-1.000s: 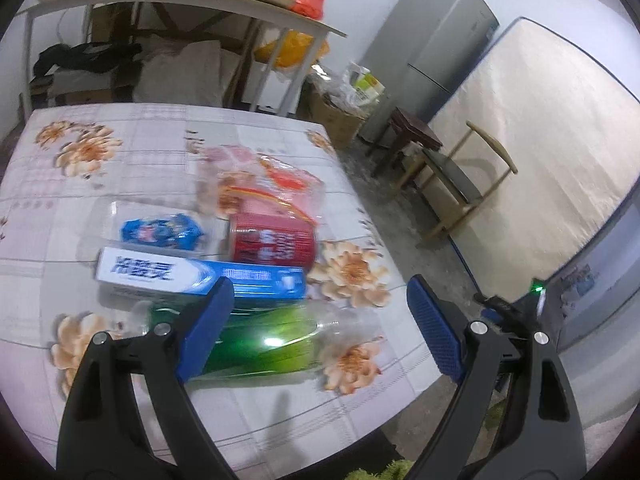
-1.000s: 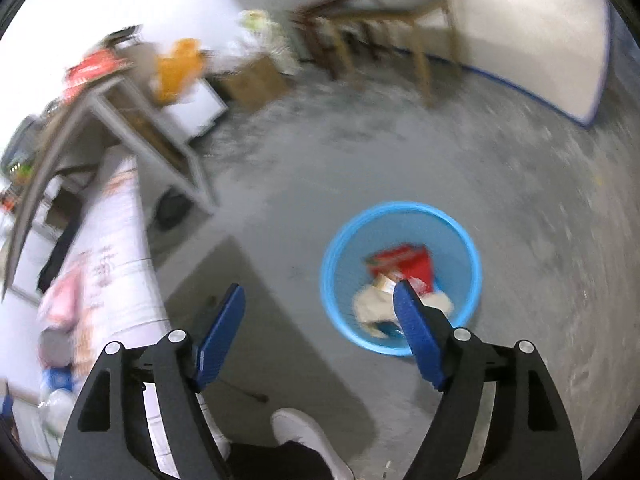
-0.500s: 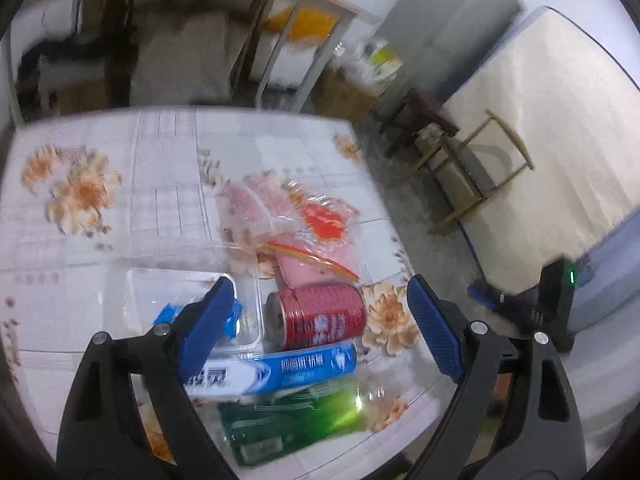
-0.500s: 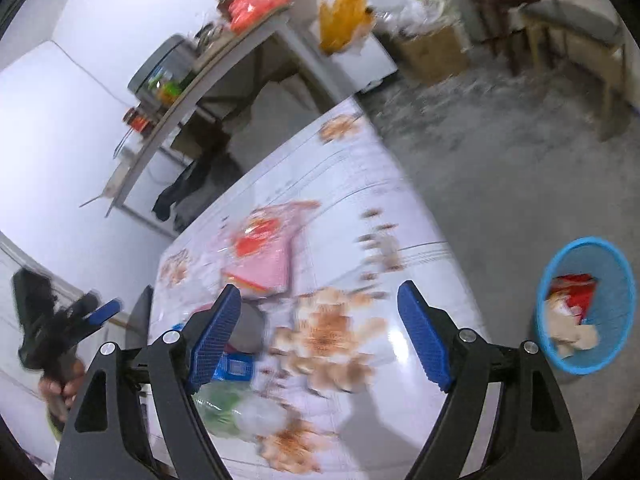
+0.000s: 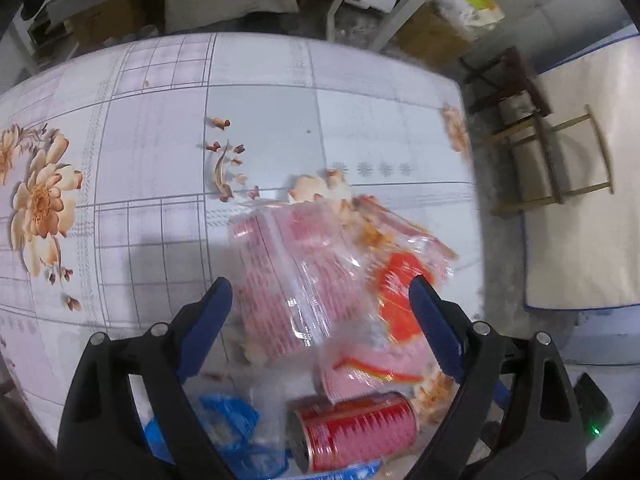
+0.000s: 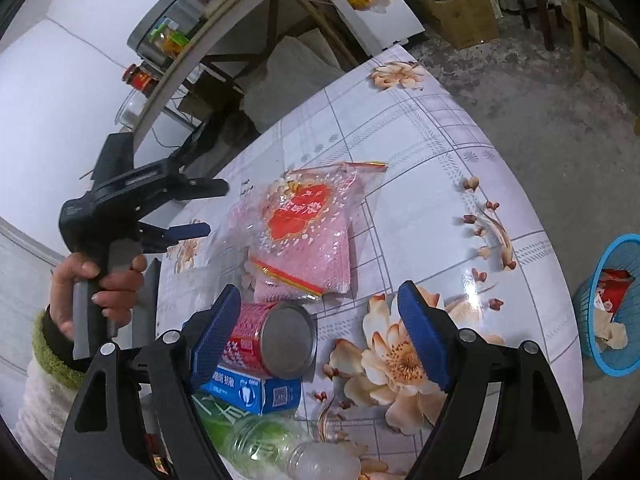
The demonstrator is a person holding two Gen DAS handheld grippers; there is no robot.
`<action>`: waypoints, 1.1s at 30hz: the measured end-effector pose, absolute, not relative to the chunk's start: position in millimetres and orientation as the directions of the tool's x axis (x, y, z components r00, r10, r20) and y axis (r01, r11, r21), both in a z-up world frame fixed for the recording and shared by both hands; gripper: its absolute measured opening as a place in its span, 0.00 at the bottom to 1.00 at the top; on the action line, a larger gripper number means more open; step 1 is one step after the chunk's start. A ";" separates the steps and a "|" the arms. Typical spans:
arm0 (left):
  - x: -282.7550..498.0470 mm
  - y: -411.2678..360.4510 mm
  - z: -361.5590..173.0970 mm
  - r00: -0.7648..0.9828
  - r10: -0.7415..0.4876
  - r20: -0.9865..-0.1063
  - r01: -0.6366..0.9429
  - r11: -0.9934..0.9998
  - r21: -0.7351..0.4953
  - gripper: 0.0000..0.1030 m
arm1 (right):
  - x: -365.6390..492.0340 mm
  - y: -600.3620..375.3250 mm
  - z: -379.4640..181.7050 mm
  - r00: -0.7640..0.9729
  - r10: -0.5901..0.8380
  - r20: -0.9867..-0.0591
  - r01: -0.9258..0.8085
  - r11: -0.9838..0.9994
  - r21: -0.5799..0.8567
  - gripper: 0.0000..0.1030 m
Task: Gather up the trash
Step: 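Grasp the clear printed snack bag with the left tool while the right tool grasps the red-labelled bag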
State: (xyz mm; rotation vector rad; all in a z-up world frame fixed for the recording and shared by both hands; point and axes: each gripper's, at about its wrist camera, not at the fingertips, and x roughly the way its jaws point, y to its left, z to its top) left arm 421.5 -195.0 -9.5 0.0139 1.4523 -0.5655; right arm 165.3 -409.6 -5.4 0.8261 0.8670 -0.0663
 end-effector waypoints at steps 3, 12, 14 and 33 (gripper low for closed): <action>424.3 -203.1 -23.4 -0.004 -0.312 -0.950 0.378 0.879 -0.290 0.83 | 180.4 -419.6 -16.1 0.660 0.321 -0.679 0.366 0.652 0.664 0.76; 429.7 -205.1 -45.6 -0.029 -0.280 -0.960 0.356 0.894 -0.272 0.71 | 222.8 -447.6 -65.5 0.620 0.478 -0.622 0.428 0.459 0.779 0.73; 430.8 -203.7 -47.0 -0.032 -0.288 -0.957 0.349 0.894 -0.280 0.69 | 231.9 -447.7 -72.2 0.608 0.493 -0.622 0.435 0.448 0.781 0.71; 427.5 -203.5 -46.2 -0.021 -0.312 -0.950 0.366 0.882 -0.298 0.56 | 264.9 -453.9 -87.4 0.630 0.502 -0.592 0.431 0.409 0.805 0.23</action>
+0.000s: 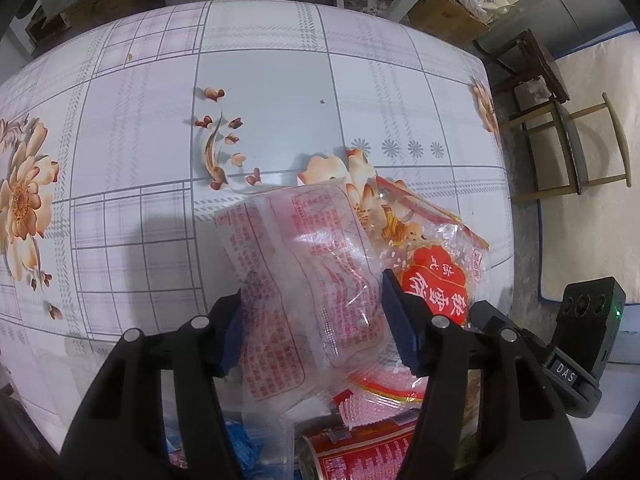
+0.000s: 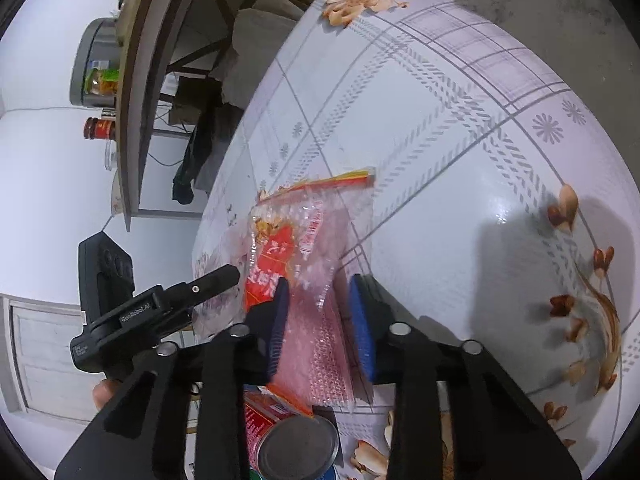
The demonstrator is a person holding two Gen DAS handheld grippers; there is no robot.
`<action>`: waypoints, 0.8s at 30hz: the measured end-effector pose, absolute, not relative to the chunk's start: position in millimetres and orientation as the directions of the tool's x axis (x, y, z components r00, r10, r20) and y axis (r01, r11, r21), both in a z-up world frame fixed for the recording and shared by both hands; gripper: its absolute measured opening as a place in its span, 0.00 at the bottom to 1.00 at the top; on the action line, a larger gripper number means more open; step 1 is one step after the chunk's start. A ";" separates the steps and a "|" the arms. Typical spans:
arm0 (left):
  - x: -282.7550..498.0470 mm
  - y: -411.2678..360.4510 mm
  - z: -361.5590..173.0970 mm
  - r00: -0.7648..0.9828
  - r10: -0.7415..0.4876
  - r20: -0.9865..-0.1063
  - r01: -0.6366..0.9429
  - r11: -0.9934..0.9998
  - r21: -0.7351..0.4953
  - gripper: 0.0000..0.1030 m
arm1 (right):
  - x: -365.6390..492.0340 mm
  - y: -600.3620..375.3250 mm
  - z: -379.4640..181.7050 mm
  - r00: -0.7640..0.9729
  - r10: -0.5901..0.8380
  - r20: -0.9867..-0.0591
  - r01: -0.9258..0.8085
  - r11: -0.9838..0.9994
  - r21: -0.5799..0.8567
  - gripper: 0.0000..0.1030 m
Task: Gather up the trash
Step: 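Grasp the clear printed snack bag with the left tool while the right tool grasps the red-labelled bag, then lift both snack bags off the table and carry them toward the wastebasket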
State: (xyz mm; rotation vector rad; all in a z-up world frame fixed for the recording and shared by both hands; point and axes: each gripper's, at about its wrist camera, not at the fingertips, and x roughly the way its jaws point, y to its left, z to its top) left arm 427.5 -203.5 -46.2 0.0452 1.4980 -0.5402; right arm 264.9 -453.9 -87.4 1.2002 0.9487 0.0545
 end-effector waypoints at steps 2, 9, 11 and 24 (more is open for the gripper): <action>426.8 -205.1 -46.5 -0.019 -0.314 -0.949 0.364 0.882 -0.299 0.55 | 265.3 -453.0 -86.2 0.641 0.498 -0.584 0.423 0.406 0.810 0.18; 425.3 -204.0 -48.2 -0.016 -0.319 -0.948 0.353 0.885 -0.304 0.55 | 262.5 -452.8 -79.8 0.669 0.498 -0.552 0.386 0.403 0.830 0.11; 424.8 -204.7 -49.2 -0.017 -0.319 -0.948 0.353 0.885 -0.304 0.55 | 261.4 -452.5 -77.6 0.676 0.496 -0.545 0.376 0.403 0.834 0.10; 424.4 -197.5 -31.6 0.028 -0.342 -0.939 0.372 0.876 -0.307 0.45 | 247.3 -458.1 -47.8 0.731 0.481 -0.484 0.307 0.402 0.863 0.04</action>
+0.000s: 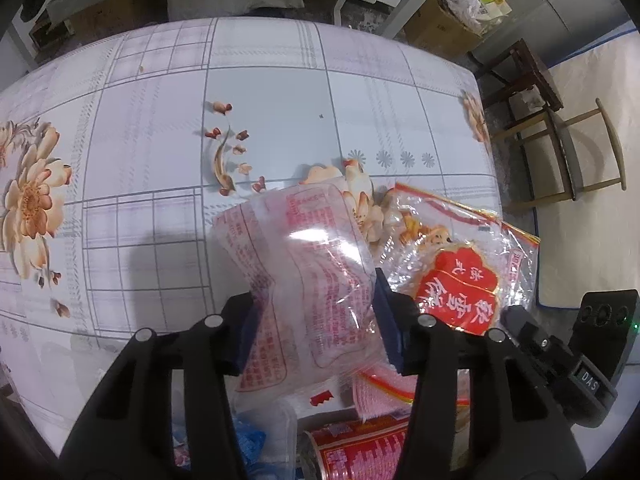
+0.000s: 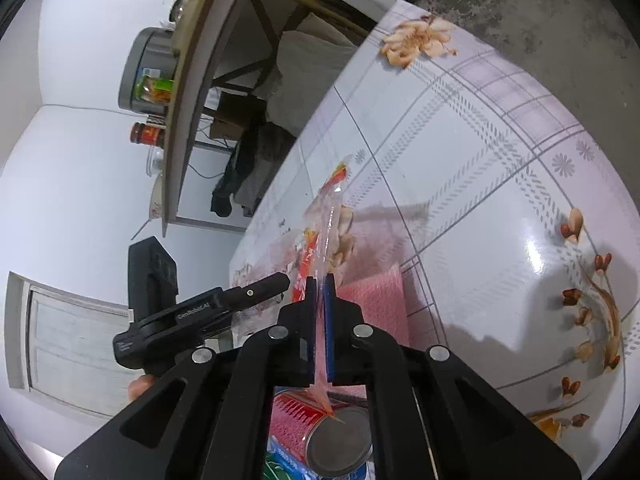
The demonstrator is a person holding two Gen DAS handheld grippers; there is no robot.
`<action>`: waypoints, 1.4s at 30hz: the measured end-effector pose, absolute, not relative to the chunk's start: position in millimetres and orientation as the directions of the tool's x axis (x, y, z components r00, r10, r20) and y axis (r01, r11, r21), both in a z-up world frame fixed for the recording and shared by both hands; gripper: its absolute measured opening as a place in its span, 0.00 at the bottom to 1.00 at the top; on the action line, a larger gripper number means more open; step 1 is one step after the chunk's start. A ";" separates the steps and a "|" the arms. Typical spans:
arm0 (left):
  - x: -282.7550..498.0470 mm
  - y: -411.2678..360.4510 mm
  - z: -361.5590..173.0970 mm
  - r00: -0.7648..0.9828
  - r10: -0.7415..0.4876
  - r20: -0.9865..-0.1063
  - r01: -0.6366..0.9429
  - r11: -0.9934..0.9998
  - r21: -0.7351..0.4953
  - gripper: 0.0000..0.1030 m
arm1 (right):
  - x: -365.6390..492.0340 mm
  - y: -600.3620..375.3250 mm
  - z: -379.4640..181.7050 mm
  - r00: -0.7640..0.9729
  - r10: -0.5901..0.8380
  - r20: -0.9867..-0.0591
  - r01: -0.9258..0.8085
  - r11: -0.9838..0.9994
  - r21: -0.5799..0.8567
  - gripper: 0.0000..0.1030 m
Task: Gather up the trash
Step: 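Lift both snack bags off the table and carry them toward the wastebasket, then open both tools over the blue wastebasket to drop the bags in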
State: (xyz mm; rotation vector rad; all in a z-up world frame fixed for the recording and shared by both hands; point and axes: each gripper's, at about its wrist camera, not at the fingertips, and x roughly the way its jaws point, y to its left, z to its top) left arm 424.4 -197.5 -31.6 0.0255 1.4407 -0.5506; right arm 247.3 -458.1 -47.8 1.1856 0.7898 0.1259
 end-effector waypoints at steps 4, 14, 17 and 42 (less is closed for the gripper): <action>422.7 -189.9 -23.9 0.038 -0.375 -0.926 0.363 0.869 -0.337 0.42 | 239.0 -461.8 -40.0 0.744 0.481 -0.463 0.287 0.396 0.872 0.03; 404.1 -177.6 22.8 0.063 -0.450 -0.891 0.408 0.826 -0.389 0.41 | 201.8 -475.0 -12.1 0.791 0.455 -0.409 0.232 0.394 0.889 0.03; 389.8 -179.5 40.0 0.066 -0.472 -0.879 0.446 0.802 -0.397 0.41 | 183.9 -481.9 -3.9 0.808 0.437 -0.395 0.221 0.396 0.891 0.03; 174.5 -371.0 54.8 -0.266 -0.494 -0.827 0.749 0.434 -0.501 0.42 | -126.3 -608.1 -16.7 0.895 -0.054 -0.443 0.440 0.267 0.857 0.03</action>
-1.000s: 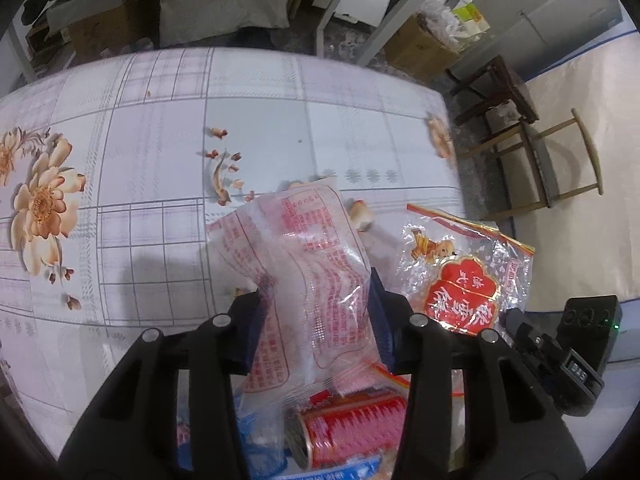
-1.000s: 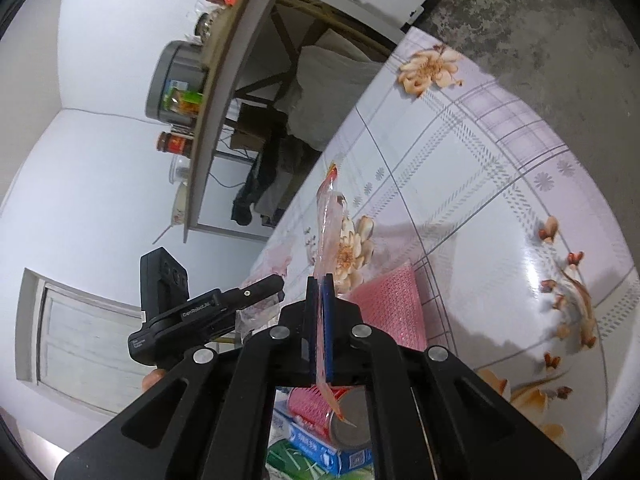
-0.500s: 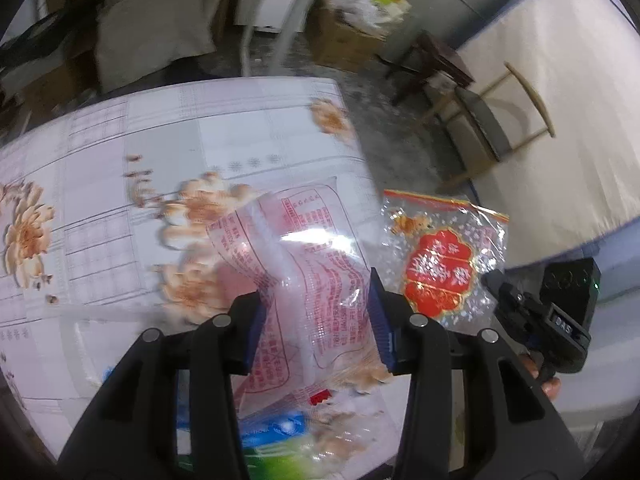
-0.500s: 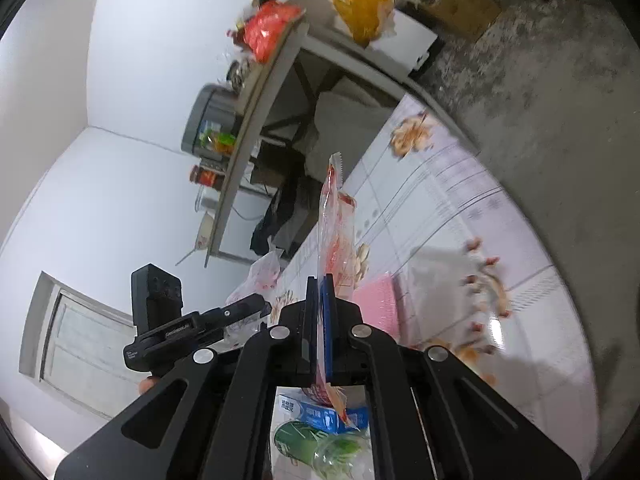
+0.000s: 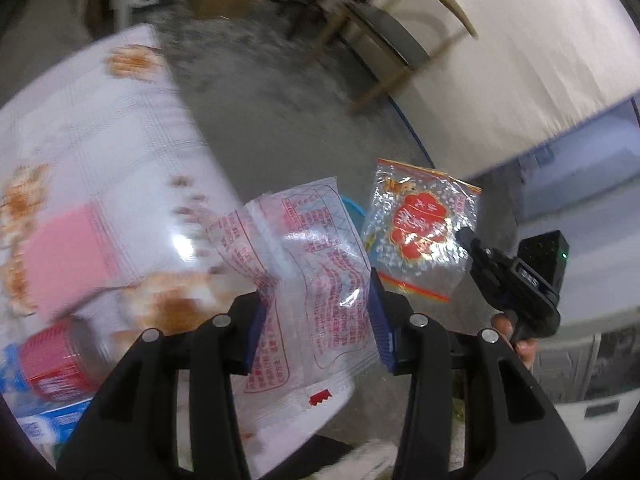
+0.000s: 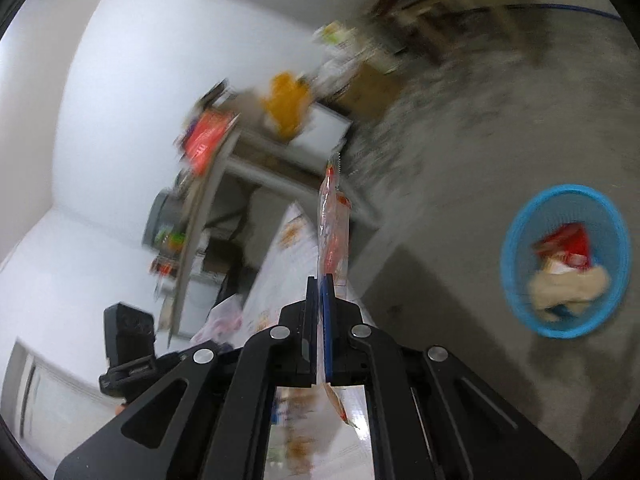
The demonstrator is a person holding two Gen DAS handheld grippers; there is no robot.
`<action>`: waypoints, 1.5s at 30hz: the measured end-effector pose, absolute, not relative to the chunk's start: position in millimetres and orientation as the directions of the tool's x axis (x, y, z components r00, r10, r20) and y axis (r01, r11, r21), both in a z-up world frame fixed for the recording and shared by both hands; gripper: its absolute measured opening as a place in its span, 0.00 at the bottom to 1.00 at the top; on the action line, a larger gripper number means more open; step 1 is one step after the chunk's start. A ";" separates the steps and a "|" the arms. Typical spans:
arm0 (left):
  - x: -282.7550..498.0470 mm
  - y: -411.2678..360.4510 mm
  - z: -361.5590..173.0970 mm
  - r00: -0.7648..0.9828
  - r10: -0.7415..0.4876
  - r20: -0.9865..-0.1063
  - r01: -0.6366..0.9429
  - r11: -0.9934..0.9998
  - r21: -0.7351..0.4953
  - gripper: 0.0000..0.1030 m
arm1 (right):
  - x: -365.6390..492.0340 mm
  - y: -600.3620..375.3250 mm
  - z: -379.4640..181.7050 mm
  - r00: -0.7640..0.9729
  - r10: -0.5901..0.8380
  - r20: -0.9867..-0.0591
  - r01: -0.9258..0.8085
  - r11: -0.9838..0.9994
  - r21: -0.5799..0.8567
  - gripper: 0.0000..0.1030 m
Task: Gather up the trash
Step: 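Open both tools over the blue wastebasket to drop the bags in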
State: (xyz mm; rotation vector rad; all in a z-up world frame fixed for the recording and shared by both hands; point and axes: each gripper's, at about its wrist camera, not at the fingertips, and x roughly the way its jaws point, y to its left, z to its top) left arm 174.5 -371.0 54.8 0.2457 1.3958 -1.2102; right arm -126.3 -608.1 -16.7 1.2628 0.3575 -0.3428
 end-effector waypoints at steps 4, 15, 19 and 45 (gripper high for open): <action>129.6 -417.9 33.6 -0.330 -0.423 -0.843 0.785 0.373 -0.495 0.43 | -182.5 -628.2 -47.4 0.841 -0.136 -0.523 0.541 0.189 0.820 0.03; 44.9 -529.5 -58.5 -0.351 -0.235 -0.906 0.835 0.360 -0.417 0.49 | -210.8 -663.1 -157.3 0.775 -0.092 -0.625 0.627 -0.007 0.779 0.03; 34.6 -556.7 -79.0 -0.326 -0.199 -0.924 0.848 0.371 -0.379 0.63 | -198.9 -679.6 -176.7 0.767 -0.083 -0.637 0.638 -0.019 0.770 0.04; 32.5 -438.1 -11.6 -0.278 -0.439 -0.855 0.856 0.292 -0.428 0.82 | -262.0 -620.8 -215.1 0.688 -0.111 -0.717 0.711 -0.095 0.697 0.65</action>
